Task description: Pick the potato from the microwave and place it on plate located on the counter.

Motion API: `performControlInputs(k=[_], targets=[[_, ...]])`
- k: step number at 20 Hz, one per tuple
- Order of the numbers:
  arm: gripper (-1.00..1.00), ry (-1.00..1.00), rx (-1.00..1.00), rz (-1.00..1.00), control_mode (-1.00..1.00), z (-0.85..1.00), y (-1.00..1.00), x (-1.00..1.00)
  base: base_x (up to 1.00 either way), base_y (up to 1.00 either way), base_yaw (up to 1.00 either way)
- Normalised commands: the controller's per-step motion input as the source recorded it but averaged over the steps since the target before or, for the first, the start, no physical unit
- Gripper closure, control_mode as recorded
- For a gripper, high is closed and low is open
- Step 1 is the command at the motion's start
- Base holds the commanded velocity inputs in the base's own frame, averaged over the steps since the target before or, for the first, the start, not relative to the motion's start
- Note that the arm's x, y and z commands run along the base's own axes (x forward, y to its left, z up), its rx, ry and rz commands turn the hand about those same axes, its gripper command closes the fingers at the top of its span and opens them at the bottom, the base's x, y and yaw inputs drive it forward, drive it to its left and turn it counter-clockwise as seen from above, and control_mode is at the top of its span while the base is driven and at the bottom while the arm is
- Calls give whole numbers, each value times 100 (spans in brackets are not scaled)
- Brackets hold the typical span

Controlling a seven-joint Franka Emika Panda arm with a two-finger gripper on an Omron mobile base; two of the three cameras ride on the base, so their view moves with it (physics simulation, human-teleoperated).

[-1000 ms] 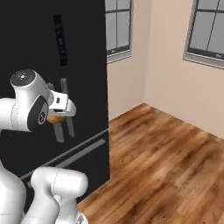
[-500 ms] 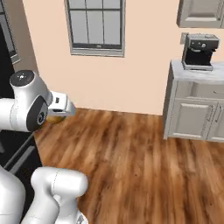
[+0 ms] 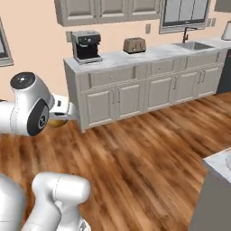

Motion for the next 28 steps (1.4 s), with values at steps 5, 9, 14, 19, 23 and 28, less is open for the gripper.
performControlInputs(k=[5, 9, 14, 19, 23, 28], targets=[[100, 0, 0, 0, 100, 0, 0, 0, 0, -5, -95], [100, 0, 0, 0, 100, 0, 0, 0, 0, -5, -92], [100, 0, 0, 0, 100, 0, 0, 0, 13, -16, -80], [100, 0, 0, 0, 100, 0, 0, 0, 33, -26, -70], [100, 0, 0, 0, 100, 0, 0, 0, 55, 0, -28], [100, 0, 0, 0, 100, 0, 0, 0, 75, 3, 2]])
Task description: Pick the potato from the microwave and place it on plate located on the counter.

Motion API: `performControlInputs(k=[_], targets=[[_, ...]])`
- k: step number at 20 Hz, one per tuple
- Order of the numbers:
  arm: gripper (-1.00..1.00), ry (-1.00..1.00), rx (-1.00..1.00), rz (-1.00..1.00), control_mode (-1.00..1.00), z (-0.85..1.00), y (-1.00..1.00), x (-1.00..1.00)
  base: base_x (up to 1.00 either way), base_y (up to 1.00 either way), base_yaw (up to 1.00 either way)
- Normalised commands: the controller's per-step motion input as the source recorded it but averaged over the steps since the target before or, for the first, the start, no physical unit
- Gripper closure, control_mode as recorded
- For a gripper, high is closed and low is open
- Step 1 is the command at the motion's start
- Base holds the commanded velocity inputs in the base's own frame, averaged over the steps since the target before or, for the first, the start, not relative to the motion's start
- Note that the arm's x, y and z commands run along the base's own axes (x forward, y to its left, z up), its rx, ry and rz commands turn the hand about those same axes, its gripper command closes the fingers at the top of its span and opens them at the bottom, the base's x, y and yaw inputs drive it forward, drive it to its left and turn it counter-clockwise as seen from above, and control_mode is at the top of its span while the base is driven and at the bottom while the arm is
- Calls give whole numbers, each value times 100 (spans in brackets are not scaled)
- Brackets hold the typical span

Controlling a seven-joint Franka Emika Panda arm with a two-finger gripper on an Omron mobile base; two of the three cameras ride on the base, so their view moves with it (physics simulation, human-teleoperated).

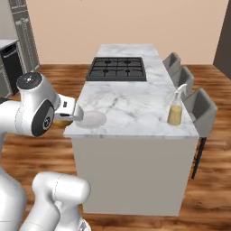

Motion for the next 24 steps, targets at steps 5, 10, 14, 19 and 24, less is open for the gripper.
performControlInputs(k=[5, 10, 14, 19, 24], targets=[[100, 0, 0, 0, 100, 0, 0, 0, 76, -2, 13], [100, 0, 0, 0, 100, 0, 0, 0, 76, -15, 18], [100, 0, 0, 0, 100, 0, 0, 0, 58, -10, 17], [100, 6, 0, 1, -100, -26, -8, 19, 13, -2, 3], [100, 23, 0, 0, -100, -71, -15, 62, 0, 0, 0]])
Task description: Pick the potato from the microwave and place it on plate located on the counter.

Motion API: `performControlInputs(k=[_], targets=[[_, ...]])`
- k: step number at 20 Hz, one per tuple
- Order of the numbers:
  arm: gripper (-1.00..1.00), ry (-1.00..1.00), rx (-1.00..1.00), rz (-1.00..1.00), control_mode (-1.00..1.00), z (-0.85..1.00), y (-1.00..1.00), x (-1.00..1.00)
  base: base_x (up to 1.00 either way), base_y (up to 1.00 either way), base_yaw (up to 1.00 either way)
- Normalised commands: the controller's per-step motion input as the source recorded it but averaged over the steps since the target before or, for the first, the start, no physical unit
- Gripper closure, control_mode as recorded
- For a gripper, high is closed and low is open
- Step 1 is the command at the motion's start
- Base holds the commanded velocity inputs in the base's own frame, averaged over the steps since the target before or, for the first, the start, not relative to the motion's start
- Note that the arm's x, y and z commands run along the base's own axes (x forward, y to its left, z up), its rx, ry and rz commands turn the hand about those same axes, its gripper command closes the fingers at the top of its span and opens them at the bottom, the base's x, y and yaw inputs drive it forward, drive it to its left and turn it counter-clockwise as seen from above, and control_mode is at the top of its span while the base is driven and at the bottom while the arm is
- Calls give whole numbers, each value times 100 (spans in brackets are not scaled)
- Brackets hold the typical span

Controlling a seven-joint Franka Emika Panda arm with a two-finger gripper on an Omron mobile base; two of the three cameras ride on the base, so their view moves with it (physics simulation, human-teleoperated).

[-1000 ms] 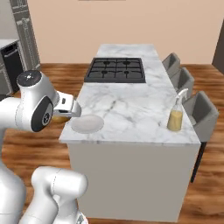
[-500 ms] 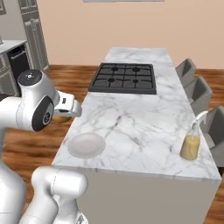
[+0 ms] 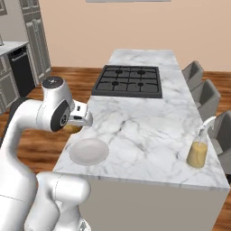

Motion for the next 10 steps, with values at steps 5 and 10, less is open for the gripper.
performControlInputs(k=[5, 10], targets=[[100, 20, 0, 0, -100, -64, 0, 88, 0, 0, 0], [100, 10, 0, 0, -100, -75, 0, 78, 0, 0, 0]])
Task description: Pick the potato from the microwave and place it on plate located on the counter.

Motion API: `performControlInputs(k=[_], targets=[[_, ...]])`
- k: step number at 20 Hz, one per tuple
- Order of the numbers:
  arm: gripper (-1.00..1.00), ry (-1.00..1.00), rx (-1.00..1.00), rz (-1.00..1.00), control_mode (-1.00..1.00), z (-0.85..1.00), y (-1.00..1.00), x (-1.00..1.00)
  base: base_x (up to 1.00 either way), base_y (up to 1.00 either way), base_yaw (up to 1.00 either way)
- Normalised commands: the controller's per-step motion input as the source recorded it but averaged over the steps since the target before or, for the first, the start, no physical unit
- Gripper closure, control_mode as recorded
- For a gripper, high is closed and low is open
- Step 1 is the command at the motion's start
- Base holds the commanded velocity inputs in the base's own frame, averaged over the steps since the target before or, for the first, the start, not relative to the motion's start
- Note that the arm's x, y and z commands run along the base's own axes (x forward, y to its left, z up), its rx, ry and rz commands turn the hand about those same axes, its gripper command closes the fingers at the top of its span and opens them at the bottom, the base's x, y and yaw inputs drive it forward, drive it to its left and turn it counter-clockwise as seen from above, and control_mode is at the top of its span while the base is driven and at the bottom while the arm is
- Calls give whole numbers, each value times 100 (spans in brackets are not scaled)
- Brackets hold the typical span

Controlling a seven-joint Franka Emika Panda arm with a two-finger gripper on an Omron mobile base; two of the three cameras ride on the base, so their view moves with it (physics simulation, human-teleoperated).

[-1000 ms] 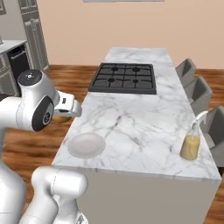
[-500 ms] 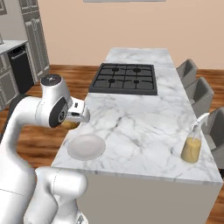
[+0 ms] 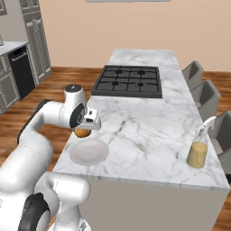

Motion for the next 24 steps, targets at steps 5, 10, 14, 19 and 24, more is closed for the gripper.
performControlInputs(k=[5, 10, 14, 19, 24], targets=[[100, 10, 0, 0, -100, -70, 0, 57, 0, 0, 0], [100, 11, 0, 0, -100, -58, -5, 30, 0, 0, 0], [100, 12, 0, 0, -100, -39, -1, 7, 0, 0, 0], [-100, 6, 0, 0, -100, -41, 0, 0, 0, 0, 0], [-100, 0, 0, 0, -100, -34, 0, 5, 0, 0, 0]])
